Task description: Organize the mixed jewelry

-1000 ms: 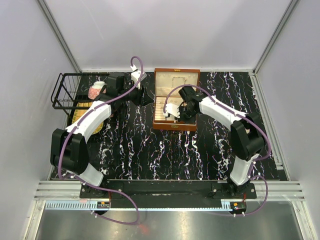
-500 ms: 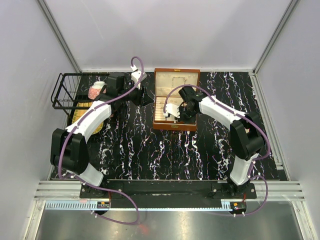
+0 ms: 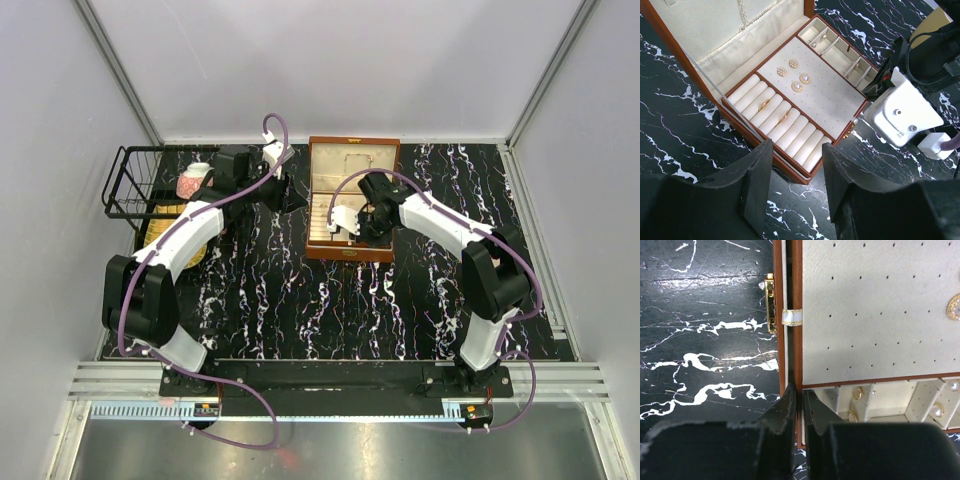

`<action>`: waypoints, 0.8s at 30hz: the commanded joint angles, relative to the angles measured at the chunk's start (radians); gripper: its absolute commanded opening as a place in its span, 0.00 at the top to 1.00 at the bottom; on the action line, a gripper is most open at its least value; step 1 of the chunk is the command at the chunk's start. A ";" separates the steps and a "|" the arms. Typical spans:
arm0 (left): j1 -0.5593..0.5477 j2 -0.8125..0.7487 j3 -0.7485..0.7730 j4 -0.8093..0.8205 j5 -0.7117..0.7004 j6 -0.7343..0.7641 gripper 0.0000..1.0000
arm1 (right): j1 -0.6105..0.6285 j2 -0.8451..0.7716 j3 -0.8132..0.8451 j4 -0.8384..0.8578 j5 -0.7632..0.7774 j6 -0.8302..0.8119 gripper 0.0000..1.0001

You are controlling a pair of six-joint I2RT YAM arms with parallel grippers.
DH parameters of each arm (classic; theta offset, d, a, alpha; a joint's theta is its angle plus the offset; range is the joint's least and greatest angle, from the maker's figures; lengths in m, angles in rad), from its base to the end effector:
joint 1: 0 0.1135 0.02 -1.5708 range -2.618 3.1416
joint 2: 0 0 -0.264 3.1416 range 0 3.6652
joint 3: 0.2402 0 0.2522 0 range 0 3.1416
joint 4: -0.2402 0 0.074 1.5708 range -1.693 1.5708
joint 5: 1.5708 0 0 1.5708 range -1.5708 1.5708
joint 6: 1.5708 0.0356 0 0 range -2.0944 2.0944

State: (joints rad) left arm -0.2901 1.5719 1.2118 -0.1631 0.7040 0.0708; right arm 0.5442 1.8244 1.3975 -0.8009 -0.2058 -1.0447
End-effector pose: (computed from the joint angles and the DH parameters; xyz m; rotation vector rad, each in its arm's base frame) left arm 0.3367 -0.1246 0.2968 0.7858 1.9144 -0.8670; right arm 0.3134 0.1981 0.2197 -2.0003 1.8954 0.1575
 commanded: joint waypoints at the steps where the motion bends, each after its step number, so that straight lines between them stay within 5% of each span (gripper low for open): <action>1: -0.001 -0.013 0.014 0.048 0.022 0.015 0.53 | 0.000 -0.071 0.023 0.057 -0.067 0.020 0.88; 24: -0.003 -0.009 0.000 0.054 0.040 0.011 0.53 | -0.003 -0.037 -0.002 0.069 -0.026 0.003 0.86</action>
State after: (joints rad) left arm -0.2901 1.5719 1.2106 -0.1627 0.7139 0.0738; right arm 0.5430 1.8095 1.3918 -0.7998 -0.2264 -1.0248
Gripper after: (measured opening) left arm 0.471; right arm 0.131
